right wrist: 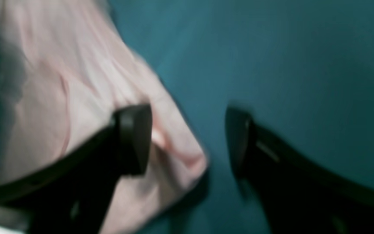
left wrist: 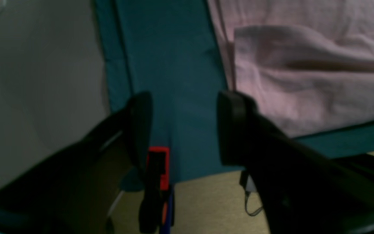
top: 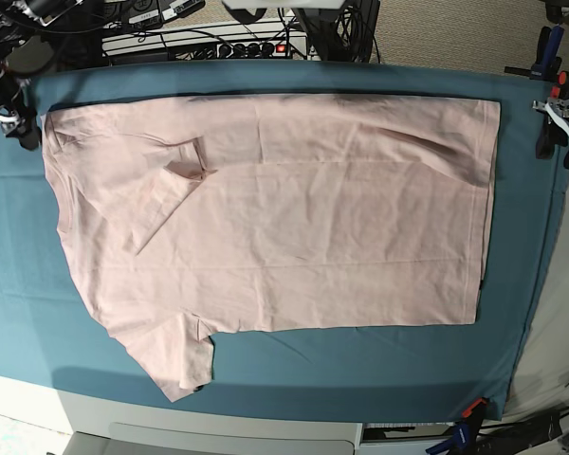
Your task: Fold the T-shirt properly
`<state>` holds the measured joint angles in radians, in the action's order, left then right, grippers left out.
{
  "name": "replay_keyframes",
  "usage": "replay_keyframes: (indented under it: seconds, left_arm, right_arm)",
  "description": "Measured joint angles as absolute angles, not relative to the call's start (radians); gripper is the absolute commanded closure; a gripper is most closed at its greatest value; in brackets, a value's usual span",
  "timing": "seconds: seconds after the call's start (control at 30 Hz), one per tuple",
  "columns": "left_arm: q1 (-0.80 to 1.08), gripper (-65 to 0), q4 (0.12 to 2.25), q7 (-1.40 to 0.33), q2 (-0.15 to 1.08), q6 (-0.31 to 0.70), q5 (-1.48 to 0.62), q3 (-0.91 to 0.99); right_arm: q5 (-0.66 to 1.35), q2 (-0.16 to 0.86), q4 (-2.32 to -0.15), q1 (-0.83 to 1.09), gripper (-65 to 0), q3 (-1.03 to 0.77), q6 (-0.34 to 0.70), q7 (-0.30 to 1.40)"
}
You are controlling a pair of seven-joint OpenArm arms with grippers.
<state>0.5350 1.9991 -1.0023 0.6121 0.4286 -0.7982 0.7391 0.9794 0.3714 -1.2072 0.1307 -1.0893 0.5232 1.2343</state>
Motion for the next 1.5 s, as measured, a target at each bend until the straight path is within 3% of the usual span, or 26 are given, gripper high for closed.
replay_keyframes:
  seconds: [0.27, 0.33, 0.4, 0.43, 0.57, 0.8, 1.03, 1.3, 1.5]
  left_arm:
    - [0.535, -31.9, 1.999, -1.026, 0.612, 0.431, -0.807, 0.739]
    - [0.537, -31.9, 1.999, -1.036, 0.612, 0.431, -0.823, 0.739]
    - [0.537, -31.9, 1.999, -1.047, 0.612, 0.418, -0.824, 0.739]
    - [0.537, -31.9, 1.999, -1.056, 0.612, 0.400, -0.824, 0.739]
    - [0.574, -31.9, 1.982, -1.077, 0.613, 0.358, -0.840, 0.739]
    - [0.600, -32.0, 1.814, -1.099, 0.590, 0.374, -0.975, 0.739]
    - [0.598, -32.0, 1.800, -1.092, 0.553, 0.393, -1.015, 0.736]
    - [0.538, -32.0, 1.796, -1.084, 0.511, 0.393, -0.992, 0.721]
    - [0.453, -32.0, 1.670, -1.091, 0.507, 0.387, -0.978, 0.611]
  right_arm:
    - [1.167, 0.390, -1.139, 0.168, -35.7, -1.048, 0.574, 1.325]
    - [1.180, 0.401, -1.139, 0.181, -25.2, -1.010, 0.581, 1.333]
    - [1.176, 0.401, -1.139, 0.186, -5.8, -0.982, 0.601, 1.367]
    - [1.179, 0.397, -1.138, 0.186, 0.0, -0.977, 0.615, 1.381]
    - [1.188, 0.395, -1.137, 0.186, 0.0, -0.972, 0.614, 1.387]
    - [1.195, 0.395, -1.137, 0.186, 0.0, -0.972, 0.627, 1.387]
    - [1.199, 0.395, -1.137, 0.186, 0.0, -0.972, 0.629, 1.388]
    - [1.206, 0.395, -1.137, 0.186, 0.0, -0.972, 0.629, 1.388]
    - [1.206, 0.395, -1.137, 0.186, 0.0, -0.972, 0.629, 1.388]
